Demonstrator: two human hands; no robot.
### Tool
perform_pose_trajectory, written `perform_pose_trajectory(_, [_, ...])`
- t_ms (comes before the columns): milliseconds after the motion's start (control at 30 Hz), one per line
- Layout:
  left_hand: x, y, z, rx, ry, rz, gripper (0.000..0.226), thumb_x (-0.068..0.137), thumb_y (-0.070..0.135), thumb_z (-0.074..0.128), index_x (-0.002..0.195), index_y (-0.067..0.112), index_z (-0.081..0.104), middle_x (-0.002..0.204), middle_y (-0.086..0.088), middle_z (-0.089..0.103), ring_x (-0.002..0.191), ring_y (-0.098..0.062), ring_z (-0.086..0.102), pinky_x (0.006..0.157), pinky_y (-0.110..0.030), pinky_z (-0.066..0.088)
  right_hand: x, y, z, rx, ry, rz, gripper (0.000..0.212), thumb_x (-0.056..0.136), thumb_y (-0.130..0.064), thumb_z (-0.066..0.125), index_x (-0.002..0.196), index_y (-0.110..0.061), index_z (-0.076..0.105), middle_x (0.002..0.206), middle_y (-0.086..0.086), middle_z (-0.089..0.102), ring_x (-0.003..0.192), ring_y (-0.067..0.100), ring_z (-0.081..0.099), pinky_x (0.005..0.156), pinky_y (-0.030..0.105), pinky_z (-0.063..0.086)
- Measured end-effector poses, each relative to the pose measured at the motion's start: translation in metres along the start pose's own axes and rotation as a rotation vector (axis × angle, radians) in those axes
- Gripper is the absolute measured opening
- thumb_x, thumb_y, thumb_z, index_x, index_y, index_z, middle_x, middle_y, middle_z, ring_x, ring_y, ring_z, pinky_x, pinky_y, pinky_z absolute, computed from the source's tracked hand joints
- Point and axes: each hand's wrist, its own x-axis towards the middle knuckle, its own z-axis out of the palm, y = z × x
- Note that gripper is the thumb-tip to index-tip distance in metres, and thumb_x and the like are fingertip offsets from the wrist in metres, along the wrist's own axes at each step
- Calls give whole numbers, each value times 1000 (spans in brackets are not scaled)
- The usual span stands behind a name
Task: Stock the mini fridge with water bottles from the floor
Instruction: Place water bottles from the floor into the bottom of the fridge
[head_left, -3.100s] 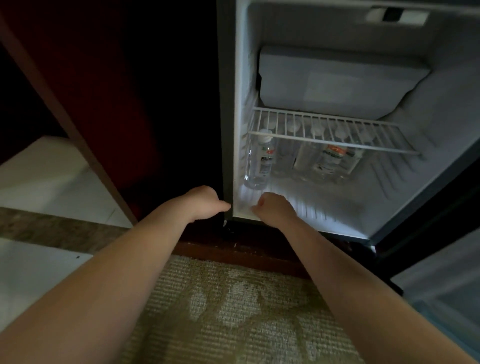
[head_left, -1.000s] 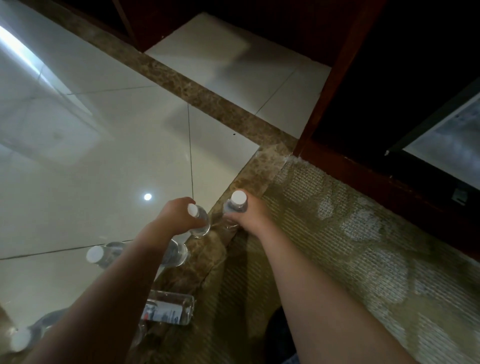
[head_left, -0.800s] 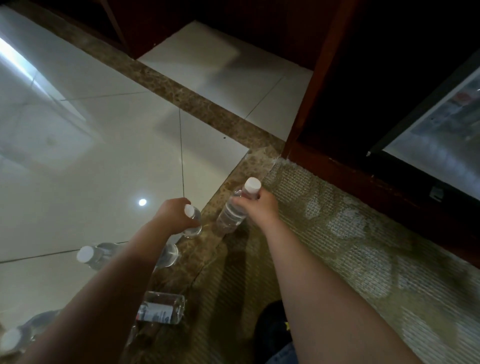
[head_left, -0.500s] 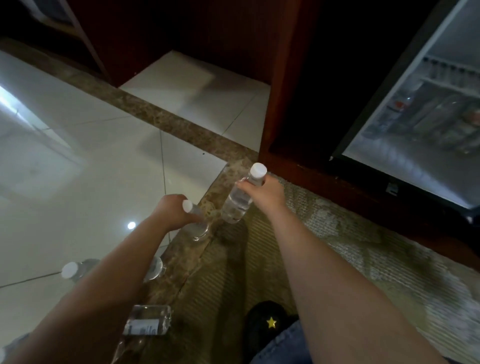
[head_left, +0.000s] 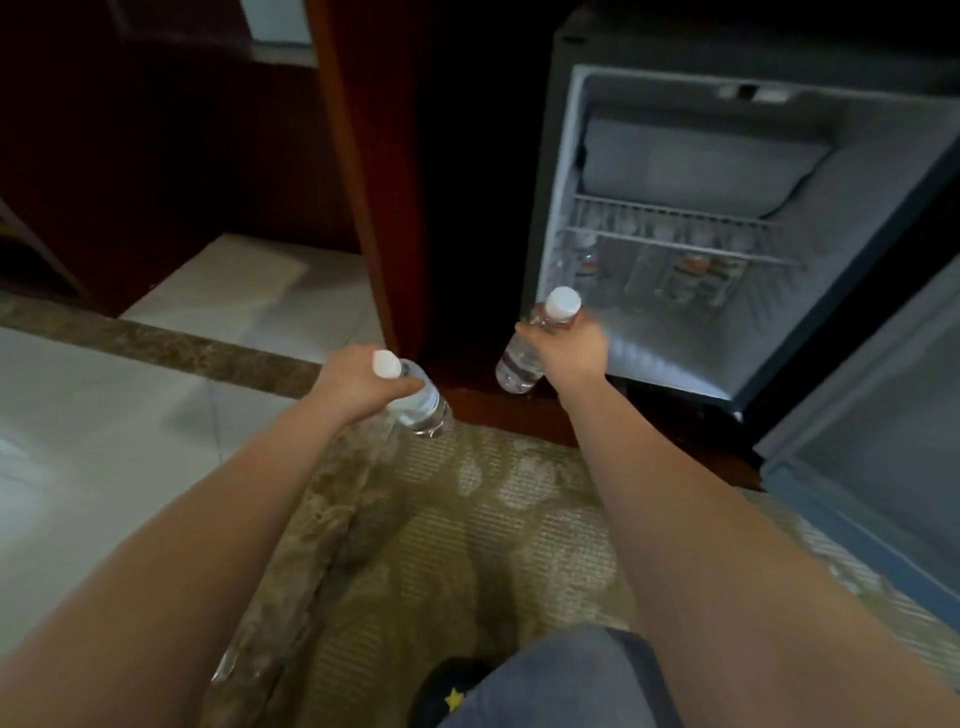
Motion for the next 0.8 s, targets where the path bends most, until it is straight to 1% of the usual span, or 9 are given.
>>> perform_pose_trajectory(33, [3, 14, 2, -12, 3, 10, 36, 77, 39, 73, 87, 6, 63, 90, -10, 64, 89, -27, 61, 71, -37, 48, 5, 3, -14, 25, 28, -3, 46, 79, -31, 75, 118, -12, 59, 109, 4, 67, 106, 22, 61, 75, 25, 40])
perform_pose_trajectory(100, [10, 41, 8, 13, -3, 52, 38, 76, 43, 73, 90, 9, 61, 88, -5, 61, 89, -25, 60, 67, -32, 41, 15, 11, -40, 84, 80, 2, 44, 80, -26, 74, 118, -11, 59, 108, 4, 65, 105, 21, 60, 77, 25, 40])
perform_pose_trajectory(200, [24, 81, 20, 29, -26, 138, 36, 76, 40, 74, 86, 9, 60, 85, -4, 59, 82, -22, 58, 61, -30, 39, 34, 22, -71, 71, 139, 39, 43, 80, -28, 72, 118, -14, 60, 112, 4, 66, 103, 20, 59, 75, 23, 38])
perform_pose_trajectory(367, [48, 136, 51, 116, -133, 240, 31, 77, 38, 72, 80, 12, 54, 73, 3, 49, 78, -18, 51, 61, -28, 38, 69, 49, -104, 53, 135, 19, 46, 81, -24, 73, 121, -12, 57, 112, 3, 62, 99, 16, 55, 76, 26, 38])
perform_pose_trajectory(467, [67, 155, 72, 130, -152, 230, 44, 78, 40, 73, 106, 11, 58, 96, 0, 53, 89, -16, 49, 72, -27, 40, 93, 70, -103, 89, 116, -15, 38, 79, -21, 74, 112, -13, 58, 104, 1, 63, 101, 21, 60, 76, 27, 40])
perform_pose_trajectory(500, [74, 158, 79, 132, -154, 232, 47, 77, 40, 73, 110, 10, 58, 101, -1, 54, 91, -17, 51, 74, -27, 41, 102, 74, -100, 94, 119, -20, 34, 79, -20, 74, 108, -15, 57, 101, 1, 63, 100, 22, 61, 76, 28, 42])
perform_pose_trajectory(600, [93, 162, 95, 107, -165, 275, 47, 74, 38, 77, 108, 10, 61, 102, -2, 58, 96, -19, 57, 75, -27, 43, 132, 80, -86, 36, 134, -19, 37, 77, -21, 74, 109, -16, 58, 104, 1, 65, 100, 21, 62, 79, 27, 44])
perform_pose_trajectory(667, [103, 164, 102, 101, -187, 310, 49, 73, 36, 79, 112, 11, 61, 107, -1, 59, 97, -17, 55, 78, -26, 42, 152, 81, -77, -9, 142, -43, 40, 77, -21, 74, 113, -14, 60, 108, 2, 66, 101, 20, 62, 80, 26, 44])
perform_pose_trajectory(800, [120, 168, 111, 189, -218, 363, 50, 73, 37, 78, 114, 14, 61, 112, -2, 61, 105, -20, 57, 87, -33, 48, 186, 86, -66, -34, 129, -99, 42, 80, -18, 73, 119, -14, 58, 114, 4, 66, 106, 22, 61, 84, 30, 46])
